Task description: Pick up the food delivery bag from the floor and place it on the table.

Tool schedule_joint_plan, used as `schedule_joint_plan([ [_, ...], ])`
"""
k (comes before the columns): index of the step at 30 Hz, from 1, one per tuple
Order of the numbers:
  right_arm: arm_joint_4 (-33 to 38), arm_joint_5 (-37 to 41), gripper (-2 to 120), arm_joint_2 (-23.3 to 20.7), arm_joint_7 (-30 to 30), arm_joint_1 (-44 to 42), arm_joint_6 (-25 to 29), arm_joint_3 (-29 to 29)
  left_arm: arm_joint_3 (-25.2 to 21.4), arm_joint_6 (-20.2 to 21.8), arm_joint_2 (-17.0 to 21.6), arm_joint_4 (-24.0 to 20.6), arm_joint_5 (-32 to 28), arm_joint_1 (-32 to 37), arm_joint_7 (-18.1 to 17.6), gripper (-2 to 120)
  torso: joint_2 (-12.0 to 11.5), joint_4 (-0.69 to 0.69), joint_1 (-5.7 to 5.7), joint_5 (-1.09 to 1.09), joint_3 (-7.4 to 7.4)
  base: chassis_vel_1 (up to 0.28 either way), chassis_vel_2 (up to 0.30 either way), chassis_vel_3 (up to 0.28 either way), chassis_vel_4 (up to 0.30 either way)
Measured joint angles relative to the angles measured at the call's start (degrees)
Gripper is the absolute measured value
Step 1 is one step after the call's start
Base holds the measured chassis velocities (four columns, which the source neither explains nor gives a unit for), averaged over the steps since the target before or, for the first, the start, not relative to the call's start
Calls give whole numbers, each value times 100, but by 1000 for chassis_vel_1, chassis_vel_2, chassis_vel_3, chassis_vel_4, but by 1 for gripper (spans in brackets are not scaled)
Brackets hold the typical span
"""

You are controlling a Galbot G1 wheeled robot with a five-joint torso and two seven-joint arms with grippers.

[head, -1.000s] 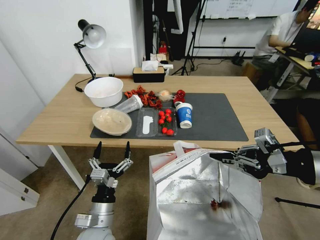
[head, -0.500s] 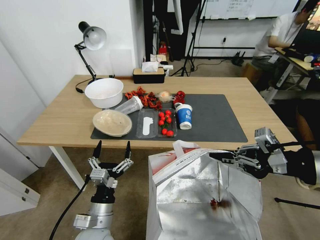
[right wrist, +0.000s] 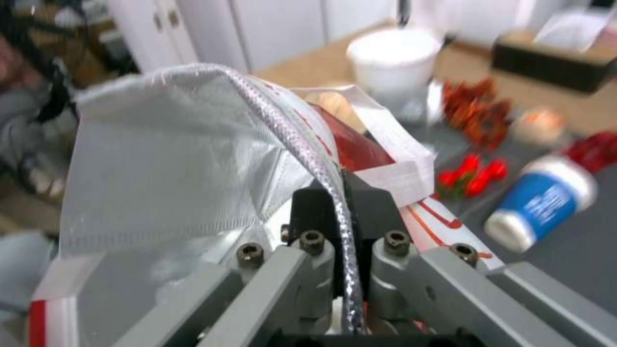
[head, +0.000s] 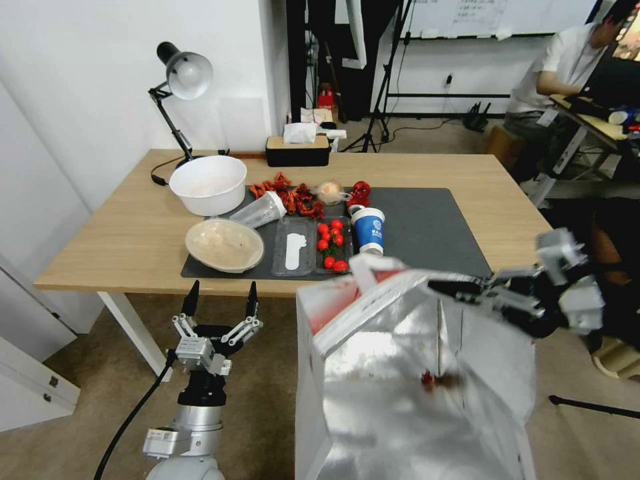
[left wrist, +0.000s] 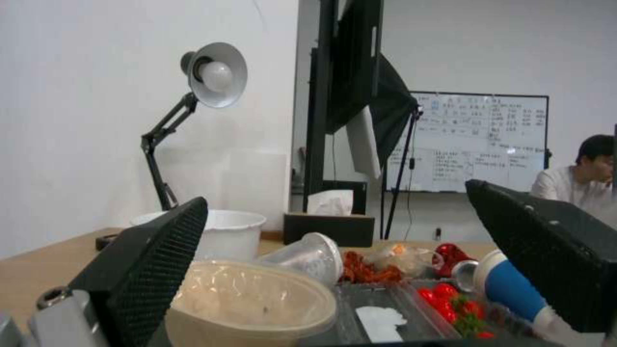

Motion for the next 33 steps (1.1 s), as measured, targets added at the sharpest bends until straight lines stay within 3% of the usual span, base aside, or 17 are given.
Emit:
schedule_joint_plan([
  [2, -86, 379, 0, 14, 106, 26, -5, 438, 3, -29, -9, 7, -3, 17, 32, 100, -4, 0, -2, -1, -3, 0, 0, 0, 0],
  [7, -184, 693, 0, -2, 272, 65, 43, 768, 43, -41, -36, 6, -2, 37, 68, 100, -8, 0, -3, 0, -5, 0, 0, 0, 0],
  [14, -918, 1814, 0, -160, 1266, 152, 835, 1511, 97, -97, -66, -4, 14, 92, 125, 100, -17, 0, -8, 0, -10, 0, 0, 0, 0],
  [21, -1489, 2153, 0, -348, 2028, 183, 1059, 1809, 159, -101, -124, -15, 44, 98, 154, 100, -21, 1, -8, 0, -12, 0, 0, 0, 0],
  [29, -1429, 2063, 0, -228, 3035, 406, 1177, 1135, 206, -96, -159, 14, 52, 58, 169, 100, -24, -1, -11, 1, -14, 0, 0, 0, 0],
  [31, -1370, 2055, 0, -193, 3594, 822, 1258, 538, 211, -93, -164, 48, 52, 36, 175, 100, -26, 1, -10, 1, -13, 0, 0, 0, 0],
  [32, -1370, 2055, 0, -193, 3594, 822, 1258, 538, 211, -93, -164, 48, 52, 36, 175, 100, -26, 1, -10, 1, -13, 0, 0, 0, 0],
  [33, -1309, 2041, 0, -158, 3976, 1134, 1354, 65, 221, -93, -177, 76, 52, 26, 191, 100, -26, -1, -11, -1, -14, 0, 0, 0, 0],
])
